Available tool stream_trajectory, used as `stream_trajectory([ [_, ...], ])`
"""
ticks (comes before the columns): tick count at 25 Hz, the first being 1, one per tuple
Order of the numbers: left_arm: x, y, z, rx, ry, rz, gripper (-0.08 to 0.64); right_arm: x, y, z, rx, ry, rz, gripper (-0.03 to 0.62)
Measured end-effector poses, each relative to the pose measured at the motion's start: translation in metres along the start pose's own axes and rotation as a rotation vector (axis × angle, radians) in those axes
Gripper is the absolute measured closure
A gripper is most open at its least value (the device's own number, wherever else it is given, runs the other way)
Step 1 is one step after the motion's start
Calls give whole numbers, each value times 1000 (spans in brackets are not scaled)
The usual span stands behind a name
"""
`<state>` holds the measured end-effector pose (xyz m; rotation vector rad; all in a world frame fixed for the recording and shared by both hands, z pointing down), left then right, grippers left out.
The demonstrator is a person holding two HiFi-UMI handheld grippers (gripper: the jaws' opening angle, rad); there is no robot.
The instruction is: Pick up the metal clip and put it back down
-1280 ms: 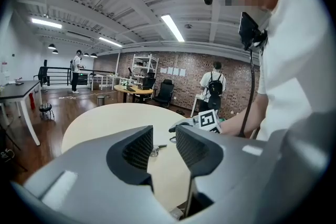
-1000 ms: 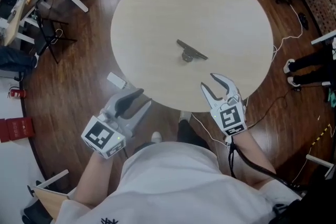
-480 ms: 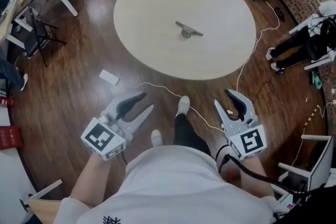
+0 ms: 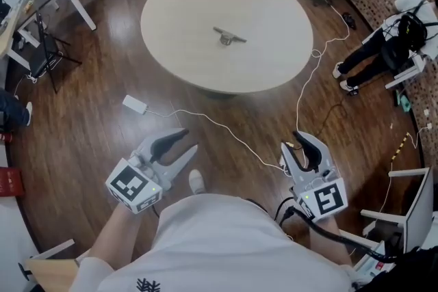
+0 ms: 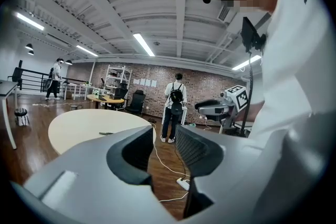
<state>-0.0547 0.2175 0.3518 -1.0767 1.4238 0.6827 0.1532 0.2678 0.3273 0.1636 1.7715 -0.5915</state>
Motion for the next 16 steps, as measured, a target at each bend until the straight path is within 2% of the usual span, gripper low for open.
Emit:
stream_trajectory([
  [9,-1,-37,99,-9,-20,-2,426,-34,88,13,4,-10,11,466],
  [16,-3,-43,156,125,5,9,433,-52,136,34,58,36,48,471],
])
Point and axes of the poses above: the fingertips, and each gripper's own axes: y backward along the fingers, z to its right, x out of its top, the point moved 1 cm from there along y, backward along the fingers, and after that the axes turned 2 degrees about x, right-handed, at the moved point
